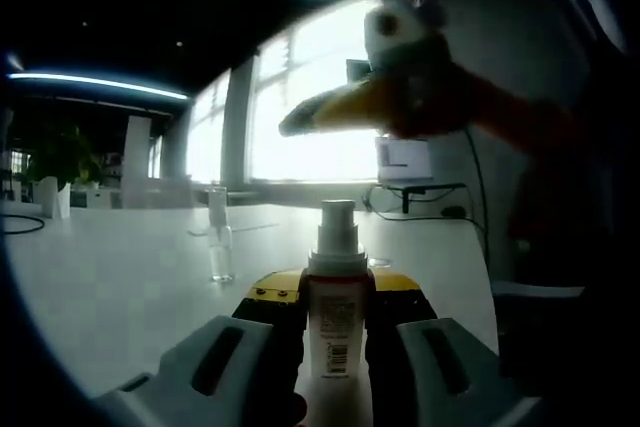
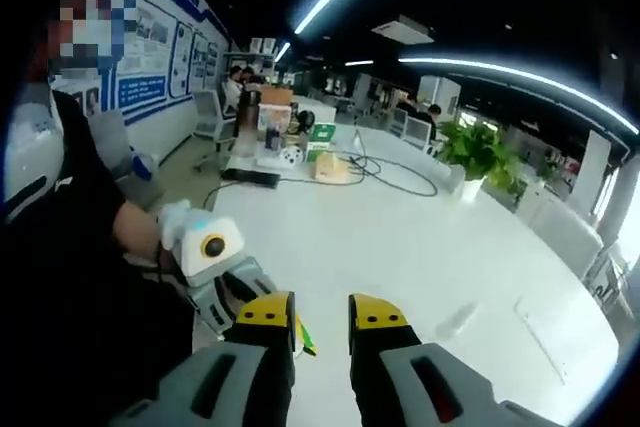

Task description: Clamp pump bottle remove cover press pump head put on cover

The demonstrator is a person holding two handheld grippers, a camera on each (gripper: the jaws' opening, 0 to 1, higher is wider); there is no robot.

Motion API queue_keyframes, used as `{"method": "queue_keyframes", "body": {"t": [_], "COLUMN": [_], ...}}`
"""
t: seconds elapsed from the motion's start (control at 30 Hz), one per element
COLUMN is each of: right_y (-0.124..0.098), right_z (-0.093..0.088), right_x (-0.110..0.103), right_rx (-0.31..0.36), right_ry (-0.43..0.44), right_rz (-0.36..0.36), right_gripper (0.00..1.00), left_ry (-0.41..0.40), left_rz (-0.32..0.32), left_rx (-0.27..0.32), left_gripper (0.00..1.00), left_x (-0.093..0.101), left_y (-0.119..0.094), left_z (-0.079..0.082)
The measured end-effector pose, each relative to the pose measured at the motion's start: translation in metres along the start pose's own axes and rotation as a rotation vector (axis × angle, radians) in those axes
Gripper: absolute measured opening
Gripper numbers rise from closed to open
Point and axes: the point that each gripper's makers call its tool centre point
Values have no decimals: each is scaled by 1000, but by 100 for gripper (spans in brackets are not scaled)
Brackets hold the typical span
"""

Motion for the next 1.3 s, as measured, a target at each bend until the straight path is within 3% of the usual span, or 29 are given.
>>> {"method": "queue_keyframes", "body": {"t": [0.2, 0.4, 0.57, 0.77, 1.13, 1.3], "right_y": [-5, -13, -15, -31, -54, -69], "right_z": [-8, 0, 5, 7, -9, -20], "right_x": [1, 8, 3, 12, 9, 6], "right_rx": [42, 123, 169, 251, 334, 371], "right_ry": [55, 116, 85, 173, 190, 261], "right_rz": [-47, -117, -171, -259, -394, -459], "right_gripper": [16, 16, 16, 16, 17, 17], "left_ry": [2, 2, 1, 0, -1, -1], "left_rz": [-1, 0, 2, 3, 3, 7], "left_rx": [-1, -1, -1, -2, -3, -3], "left_gripper": [13, 13, 13, 13, 13, 13], "left_x": [1, 2, 2, 2, 2, 1], "left_y": [0, 0, 0, 0, 0, 0], "left_z": [0, 0, 0, 0, 0, 0]}}
Point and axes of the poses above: the point that each gripper's makers call its tool centre point, and the gripper's own axes: y roughly forward along the fingers, x roughly to its right, z roughly out of its top, and after that the axes turned 11 degrees about -y, right-handed
